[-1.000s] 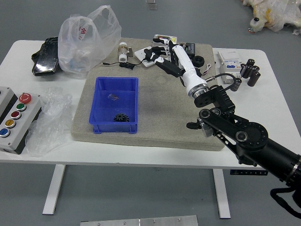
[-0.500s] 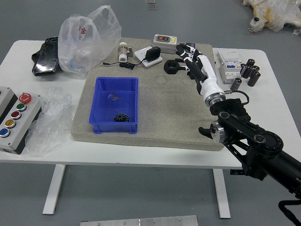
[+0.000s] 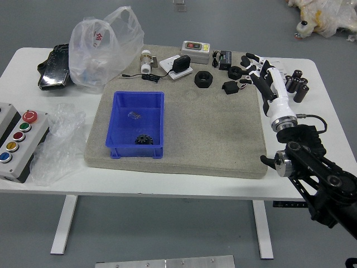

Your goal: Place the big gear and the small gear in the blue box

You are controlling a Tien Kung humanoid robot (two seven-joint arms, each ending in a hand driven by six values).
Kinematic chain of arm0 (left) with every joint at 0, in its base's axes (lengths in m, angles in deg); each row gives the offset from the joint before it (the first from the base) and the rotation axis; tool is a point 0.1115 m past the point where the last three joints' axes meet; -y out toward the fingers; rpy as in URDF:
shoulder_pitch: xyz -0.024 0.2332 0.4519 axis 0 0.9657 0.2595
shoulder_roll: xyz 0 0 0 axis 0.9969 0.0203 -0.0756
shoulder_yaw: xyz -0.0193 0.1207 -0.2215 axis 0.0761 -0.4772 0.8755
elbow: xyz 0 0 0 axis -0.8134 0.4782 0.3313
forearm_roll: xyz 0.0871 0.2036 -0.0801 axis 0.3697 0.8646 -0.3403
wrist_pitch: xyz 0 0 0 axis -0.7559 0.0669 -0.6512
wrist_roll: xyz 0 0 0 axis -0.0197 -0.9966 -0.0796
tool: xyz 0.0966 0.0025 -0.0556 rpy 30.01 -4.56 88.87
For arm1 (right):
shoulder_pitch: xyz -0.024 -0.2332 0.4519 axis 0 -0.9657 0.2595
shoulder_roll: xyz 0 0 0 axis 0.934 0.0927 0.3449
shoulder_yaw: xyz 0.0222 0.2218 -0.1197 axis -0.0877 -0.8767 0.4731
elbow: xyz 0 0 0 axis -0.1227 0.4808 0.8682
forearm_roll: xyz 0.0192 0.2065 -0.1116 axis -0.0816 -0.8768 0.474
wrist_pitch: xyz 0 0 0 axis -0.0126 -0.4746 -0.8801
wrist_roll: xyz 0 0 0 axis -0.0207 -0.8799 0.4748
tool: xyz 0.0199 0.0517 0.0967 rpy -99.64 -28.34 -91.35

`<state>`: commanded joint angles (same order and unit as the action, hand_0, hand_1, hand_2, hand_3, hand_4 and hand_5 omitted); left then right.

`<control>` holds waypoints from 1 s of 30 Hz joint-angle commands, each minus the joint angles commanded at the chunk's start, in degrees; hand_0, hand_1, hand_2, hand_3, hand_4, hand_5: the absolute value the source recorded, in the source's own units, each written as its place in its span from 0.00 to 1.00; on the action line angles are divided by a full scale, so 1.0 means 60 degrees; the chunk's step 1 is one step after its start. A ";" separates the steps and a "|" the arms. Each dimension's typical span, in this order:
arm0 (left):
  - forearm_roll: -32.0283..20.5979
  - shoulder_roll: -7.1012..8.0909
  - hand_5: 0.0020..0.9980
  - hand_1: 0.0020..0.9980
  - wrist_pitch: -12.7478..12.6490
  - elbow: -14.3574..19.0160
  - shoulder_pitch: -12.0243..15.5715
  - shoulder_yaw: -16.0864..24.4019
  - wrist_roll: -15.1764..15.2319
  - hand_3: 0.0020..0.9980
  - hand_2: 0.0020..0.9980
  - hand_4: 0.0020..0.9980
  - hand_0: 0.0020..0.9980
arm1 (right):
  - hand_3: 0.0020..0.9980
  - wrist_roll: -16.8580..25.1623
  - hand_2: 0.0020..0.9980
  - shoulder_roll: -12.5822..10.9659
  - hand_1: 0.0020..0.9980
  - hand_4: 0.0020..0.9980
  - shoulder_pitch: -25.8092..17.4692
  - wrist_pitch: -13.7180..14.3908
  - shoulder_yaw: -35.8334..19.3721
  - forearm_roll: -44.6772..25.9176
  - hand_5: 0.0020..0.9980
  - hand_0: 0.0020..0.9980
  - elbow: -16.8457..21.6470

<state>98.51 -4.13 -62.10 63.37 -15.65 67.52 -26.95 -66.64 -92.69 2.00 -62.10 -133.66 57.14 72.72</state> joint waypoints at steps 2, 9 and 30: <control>-0.0081 -0.0010 0.30 0.51 0.0000 -0.0009 0.0025 -0.0089 0.0049 0.73 0.53 0.68 0.69 | 0.73 0.0137 0.65 -0.0126 0.60 0.92 -0.0374 -0.0110 -0.0154 -0.0085 0.60 0.53 0.0184; -0.0893 -0.0132 0.30 0.51 -0.0023 -0.0063 0.0127 -0.0950 0.0528 0.73 0.53 0.68 0.69 | 0.72 0.0721 0.64 -0.0269 0.57 0.89 -0.1335 -0.0590 -0.0589 -0.0410 0.59 0.49 0.0454; -0.1289 -0.0108 0.30 0.51 -0.0082 -0.0080 0.0224 -0.1600 0.0907 0.73 0.53 0.68 0.69 | 0.66 -0.0362 0.59 -0.0105 0.52 0.74 -0.1405 -0.0398 -0.0821 0.1341 0.46 0.48 0.0568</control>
<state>90.78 -4.77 -62.59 62.89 -14.30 57.92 -21.50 -68.82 -93.32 -6.43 -64.49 -138.58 65.18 76.12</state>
